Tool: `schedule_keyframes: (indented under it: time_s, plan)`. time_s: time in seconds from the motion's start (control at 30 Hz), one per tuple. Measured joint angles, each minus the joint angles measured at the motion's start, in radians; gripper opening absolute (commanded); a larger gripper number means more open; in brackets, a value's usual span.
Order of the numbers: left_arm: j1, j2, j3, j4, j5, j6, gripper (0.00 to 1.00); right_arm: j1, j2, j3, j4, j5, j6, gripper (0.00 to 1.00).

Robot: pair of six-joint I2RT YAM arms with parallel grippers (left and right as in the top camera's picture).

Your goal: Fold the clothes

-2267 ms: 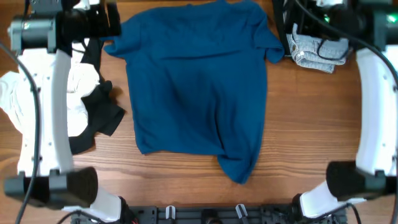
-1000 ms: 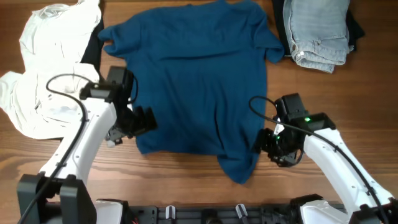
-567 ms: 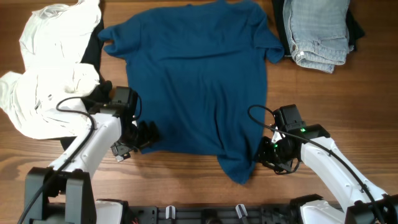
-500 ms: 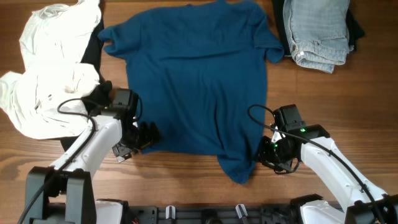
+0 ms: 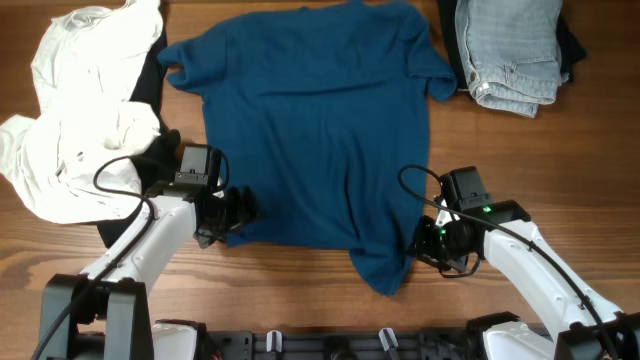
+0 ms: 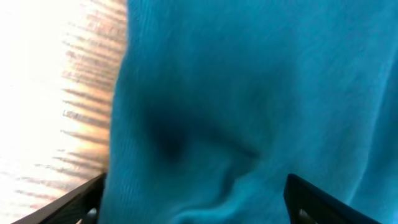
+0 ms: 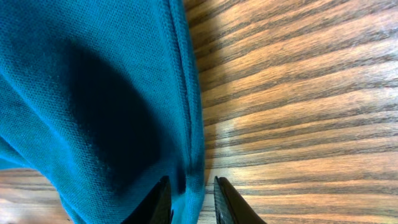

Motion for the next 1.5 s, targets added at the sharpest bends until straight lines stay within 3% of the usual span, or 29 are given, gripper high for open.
schedule_keyframes:
  time_s: [0.03, 0.07, 0.1, 0.4, 0.7, 0.87, 1.27, 1.5]
  plan:
    - [0.000, 0.000, -0.004, 0.013, 0.003, -0.006, 0.41, 0.000, 0.000, 0.000, 0.000, 0.000, -0.001, 0.09]
    - [0.000, 0.002, -0.007, 0.016, 0.004, -0.007, 0.18, 0.000, 0.000, 0.000, -0.001, 0.000, -0.003, 0.04]
    - [0.000, 0.002, -0.011, 0.016, 0.009, -0.004, 0.04, 0.000, 0.000, 0.000, -0.001, -0.001, -0.002, 0.04]
    - [0.000, -0.005, 0.002, -0.048, 0.066, -0.001, 0.04, 0.000, 0.000, 0.000, 0.044, 0.000, -0.001, 0.04]
    - [0.000, -0.157, 0.298, -0.293, 0.099, 0.045, 0.08, 0.000, 0.000, 0.000, 0.066, -0.001, -0.001, 0.04]
    - [0.000, -0.240, 0.333, -0.331, 0.093, 0.060, 0.06, 0.000, 0.000, 0.000, 0.060, -0.004, -0.008, 0.04]
    - [0.000, -0.237, 0.333, -0.336, 0.051, 0.064, 0.04, 0.009, 0.001, 0.000, 0.056, -0.004, -0.040, 0.04]
    - [0.000, -0.237, 0.333, -0.335, 0.047, 0.064, 0.04, 0.066, 0.033, 0.000, 0.044, -0.013, -0.059, 0.59]
